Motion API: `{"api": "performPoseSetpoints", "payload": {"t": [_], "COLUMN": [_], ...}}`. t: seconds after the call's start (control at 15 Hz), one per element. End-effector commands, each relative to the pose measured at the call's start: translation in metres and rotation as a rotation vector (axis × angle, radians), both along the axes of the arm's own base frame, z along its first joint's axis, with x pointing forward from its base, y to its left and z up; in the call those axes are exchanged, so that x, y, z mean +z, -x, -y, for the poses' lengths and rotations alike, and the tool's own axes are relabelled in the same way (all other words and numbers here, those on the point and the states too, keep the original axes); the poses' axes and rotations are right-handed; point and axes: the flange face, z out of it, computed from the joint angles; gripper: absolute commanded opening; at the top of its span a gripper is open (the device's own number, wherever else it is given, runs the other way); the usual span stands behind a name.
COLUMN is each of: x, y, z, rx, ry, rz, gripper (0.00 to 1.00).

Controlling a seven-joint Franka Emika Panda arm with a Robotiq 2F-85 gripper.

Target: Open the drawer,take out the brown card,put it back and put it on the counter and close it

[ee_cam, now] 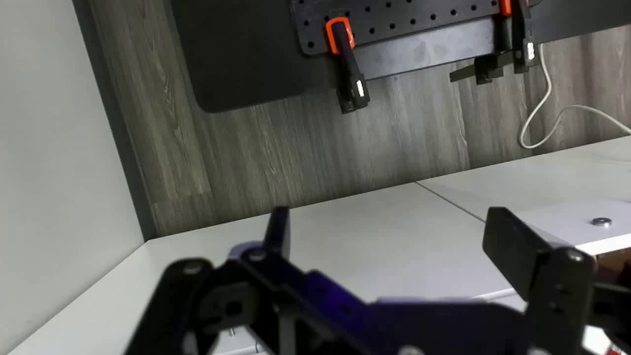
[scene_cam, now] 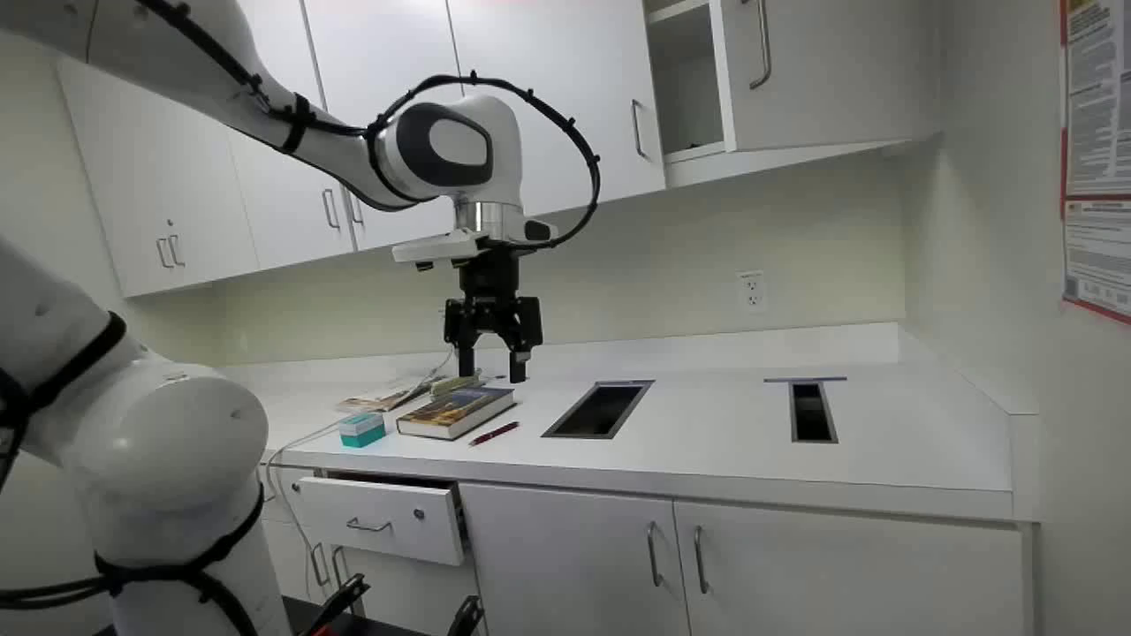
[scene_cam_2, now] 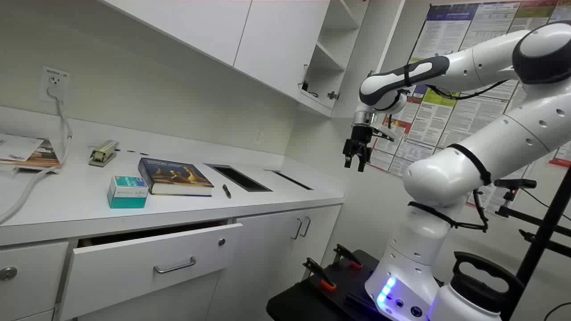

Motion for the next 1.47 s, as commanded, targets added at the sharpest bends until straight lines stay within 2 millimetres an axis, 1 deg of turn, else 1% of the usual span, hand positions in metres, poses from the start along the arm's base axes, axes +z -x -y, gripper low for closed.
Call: {"api": "performPoseSetpoints", "payload": {"t": [0.0, 0.33, 0.47, 0.53, 0.6, 0.73, 0.87, 1.07, 1.2, 1.27, 1.4], "x": [0.001, 0.001, 0.003, 0.003, 0.003, -0.002, -0.012, -0.028, -0.039, -0.022, -0.017], "y": [0.000, 0.000, -0.003, -0.005, -0.006, -0.006, -0.002, 0.013, 0.029, 0.019, 0.037], "z": [0.000, 0.000, -0.015, -0.029, -0.044, -0.082, -0.127, -0.194, -0.237, -0.265, -0.305], "rx": [0.000, 0.000, 0.035, 0.072, 0.108, 0.208, 0.334, 0.501, 0.594, 0.641, 0.738], "ry": [0.000, 0.000, 0.017, 0.034, 0.052, 0.082, 0.098, 0.073, 0.037, 0.016, -0.022], "rz": [-0.001, -0.001, 0.011, 0.014, 0.015, 0.010, 0.006, 0.031, 0.067, 0.085, 0.130], "gripper": [1.00, 1.00, 1.00, 1.00, 1.00, 1.00, 1.00, 1.00, 1.00, 1.00, 1.00]}}
